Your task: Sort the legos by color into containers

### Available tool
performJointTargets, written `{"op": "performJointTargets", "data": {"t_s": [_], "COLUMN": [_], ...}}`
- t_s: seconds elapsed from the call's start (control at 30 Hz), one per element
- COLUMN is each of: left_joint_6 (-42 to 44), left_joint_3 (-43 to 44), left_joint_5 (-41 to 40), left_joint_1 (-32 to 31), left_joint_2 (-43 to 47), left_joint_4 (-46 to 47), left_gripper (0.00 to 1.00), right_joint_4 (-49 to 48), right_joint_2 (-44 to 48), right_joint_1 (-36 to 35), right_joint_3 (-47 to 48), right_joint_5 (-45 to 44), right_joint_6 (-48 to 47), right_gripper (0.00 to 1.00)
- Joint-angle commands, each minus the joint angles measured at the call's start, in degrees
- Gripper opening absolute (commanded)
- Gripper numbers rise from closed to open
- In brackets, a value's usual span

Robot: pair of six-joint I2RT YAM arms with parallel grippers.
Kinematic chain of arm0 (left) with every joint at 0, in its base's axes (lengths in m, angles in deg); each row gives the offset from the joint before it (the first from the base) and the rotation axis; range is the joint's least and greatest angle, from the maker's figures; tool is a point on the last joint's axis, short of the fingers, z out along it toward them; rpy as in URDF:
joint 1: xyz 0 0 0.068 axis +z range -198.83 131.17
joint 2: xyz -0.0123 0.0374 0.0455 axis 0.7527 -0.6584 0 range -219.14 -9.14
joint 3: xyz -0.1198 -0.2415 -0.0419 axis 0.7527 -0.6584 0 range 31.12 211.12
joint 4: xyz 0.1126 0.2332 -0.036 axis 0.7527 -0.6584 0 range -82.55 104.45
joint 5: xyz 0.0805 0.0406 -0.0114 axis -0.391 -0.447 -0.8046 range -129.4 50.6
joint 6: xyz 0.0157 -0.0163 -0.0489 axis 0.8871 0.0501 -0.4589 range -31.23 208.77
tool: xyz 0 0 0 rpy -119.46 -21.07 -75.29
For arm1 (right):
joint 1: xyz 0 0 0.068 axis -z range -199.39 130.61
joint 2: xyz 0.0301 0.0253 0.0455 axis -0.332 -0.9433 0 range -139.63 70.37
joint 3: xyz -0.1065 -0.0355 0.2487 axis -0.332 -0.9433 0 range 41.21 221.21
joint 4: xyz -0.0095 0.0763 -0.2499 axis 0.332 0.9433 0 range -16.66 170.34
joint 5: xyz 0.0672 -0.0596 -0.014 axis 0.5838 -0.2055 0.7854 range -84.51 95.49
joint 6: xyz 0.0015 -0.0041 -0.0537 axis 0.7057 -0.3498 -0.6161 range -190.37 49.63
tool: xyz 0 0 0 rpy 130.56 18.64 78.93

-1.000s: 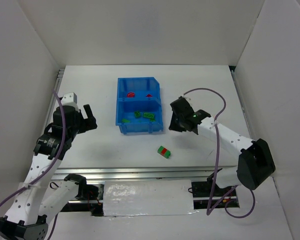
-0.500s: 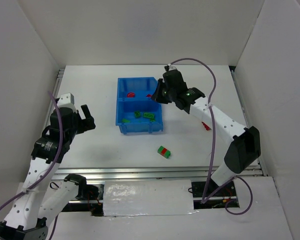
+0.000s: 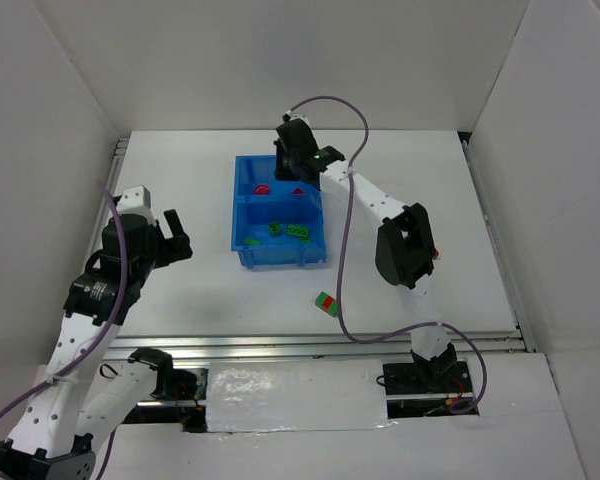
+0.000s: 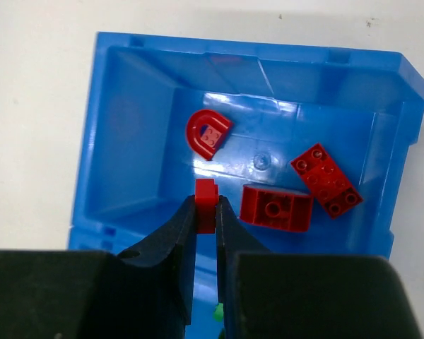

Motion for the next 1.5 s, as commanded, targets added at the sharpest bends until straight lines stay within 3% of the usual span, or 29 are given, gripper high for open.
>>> {"op": "performJointTargets", "data": {"t_s": [0.0, 0.77, 1.03, 1.07, 1.2, 1.33, 1.47], "left_joint_6": [1.26, 1.52, 1.52, 1.87, 2.23, 2.14, 2.05], "left_joint_3": [1.11, 0.93, 0.93, 0.85, 0.84, 0.93, 0.85], "left_joint_5": [1.09, 0.91, 1.09, 1.52, 2.93, 2.76, 2.32], "left_joint_1": [-0.41, -0.67, -0.67, -0.67, -0.67, -0.67, -0.58], "left_joint_2": [-0.1, -0.72, -0.02, 0.07, 0.34, 0.6, 1.48], "left_joint_4": [1.48, 1.65, 1.57, 1.65, 2.09, 2.01, 1.83], "left_gripper": [0.99, 1.0, 1.0, 0.99, 1.0, 0.99, 1.0], "right_joint_4": [1.35, -2.0, 0.73, 0.73, 1.08, 3.98, 10.54], "right_joint_2": [-1.18, -2.94, -5.49, -5.57, -5.93, -3.13, 7.67], "right_joint_1": [-0.61, -0.79, -0.61, -0.53, -0.53, 1.14, 6.05], "right_joint_3": [5.38, 4.32, 9.16, 9.42, 10.21, 11.27, 2.51], "right_joint_5": [-2.36, 0.37, 0.28, -0.16, -0.69, 1.76, 1.16], "right_joint_6": [-3.06, -3.06, -3.33, -3.33, -3.85, -3.68, -5.35], "right_gripper": [0.13, 0.19, 0.45, 0.56, 0.79, 0.84, 0.87]}}
